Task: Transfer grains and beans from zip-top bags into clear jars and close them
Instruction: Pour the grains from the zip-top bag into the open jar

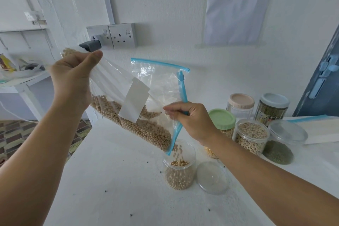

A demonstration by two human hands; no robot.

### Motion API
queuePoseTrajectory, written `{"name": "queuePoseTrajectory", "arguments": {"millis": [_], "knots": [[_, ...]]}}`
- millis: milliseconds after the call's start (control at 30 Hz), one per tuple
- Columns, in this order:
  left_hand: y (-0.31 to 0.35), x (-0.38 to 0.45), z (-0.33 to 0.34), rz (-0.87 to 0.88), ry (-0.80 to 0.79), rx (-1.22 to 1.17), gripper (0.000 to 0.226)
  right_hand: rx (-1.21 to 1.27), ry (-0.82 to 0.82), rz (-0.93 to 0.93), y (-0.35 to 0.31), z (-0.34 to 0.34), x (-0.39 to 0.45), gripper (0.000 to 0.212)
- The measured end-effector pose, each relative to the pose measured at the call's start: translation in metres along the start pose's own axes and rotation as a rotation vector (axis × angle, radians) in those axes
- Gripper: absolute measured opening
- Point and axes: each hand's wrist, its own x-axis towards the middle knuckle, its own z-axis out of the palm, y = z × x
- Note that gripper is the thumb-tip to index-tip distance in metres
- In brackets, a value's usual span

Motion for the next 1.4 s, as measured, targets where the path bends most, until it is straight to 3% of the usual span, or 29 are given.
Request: {"name": "queuePoseTrajectory", "arguments": {"millis": [1400], "knots": [[0.0062,-0.0061,0.0058,0.002,-0.038,-0.008,0.028,-0.012,0.034,0.010,-0.0007,-0.0027,-0.0086,0.022]]}}
